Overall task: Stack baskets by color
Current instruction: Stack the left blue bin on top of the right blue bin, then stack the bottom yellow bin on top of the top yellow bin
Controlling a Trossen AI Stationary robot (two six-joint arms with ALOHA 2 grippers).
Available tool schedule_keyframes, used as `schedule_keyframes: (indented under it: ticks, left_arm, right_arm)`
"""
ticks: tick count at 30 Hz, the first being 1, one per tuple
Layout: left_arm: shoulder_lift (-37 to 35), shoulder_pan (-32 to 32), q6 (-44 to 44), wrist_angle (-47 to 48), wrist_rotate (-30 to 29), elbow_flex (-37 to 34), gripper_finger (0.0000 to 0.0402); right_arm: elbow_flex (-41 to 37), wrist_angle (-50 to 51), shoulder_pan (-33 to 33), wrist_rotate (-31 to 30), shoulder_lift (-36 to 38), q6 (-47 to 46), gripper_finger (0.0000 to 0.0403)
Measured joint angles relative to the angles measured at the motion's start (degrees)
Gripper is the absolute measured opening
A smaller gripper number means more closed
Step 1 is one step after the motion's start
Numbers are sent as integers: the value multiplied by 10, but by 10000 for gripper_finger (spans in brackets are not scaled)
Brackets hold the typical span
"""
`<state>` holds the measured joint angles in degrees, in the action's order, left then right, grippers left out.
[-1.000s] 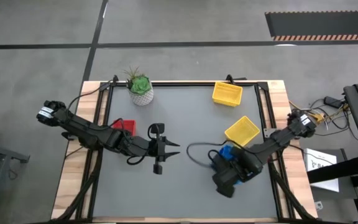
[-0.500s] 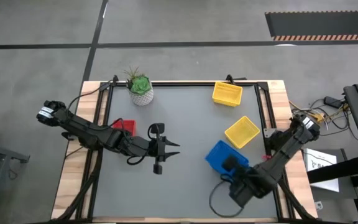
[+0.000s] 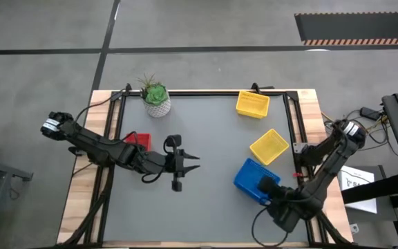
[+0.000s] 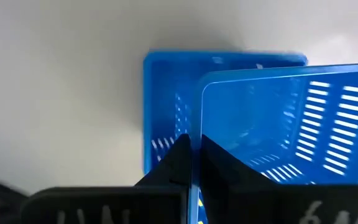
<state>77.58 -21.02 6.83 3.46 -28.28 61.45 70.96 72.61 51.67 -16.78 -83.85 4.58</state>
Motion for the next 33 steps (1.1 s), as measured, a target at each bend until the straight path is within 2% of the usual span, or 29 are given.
schedule_keyframes:
  ticks: [9, 18, 23, 29, 31, 33]
  left_arm:
    - [0, 0, 1, 0, -23, 0, 96]
    - [0, 4, 14, 0, -38, 0, 96]
    - [0, 7, 15, 0, -41, 0, 96]
    - [0, 8, 30, 0, -42, 0, 96]
    - [0, 8, 35, 0, -42, 0, 96]
    - [0, 8, 49, 0, -42, 0, 96]
  right_arm:
    - [-101, -105, 1, 2, 28, 7, 9]
    - [-122, -127, 0, 2, 24, -86, 45]
    - [-96, -129, -1, 2, 24, -100, 85]
    - [-23, -104, -2, 0, 24, -119, 114]
    - [1, -100, -4, -33, 24, -172, 116]
    - [23, -97, -10, -110, 24, -257, 114]
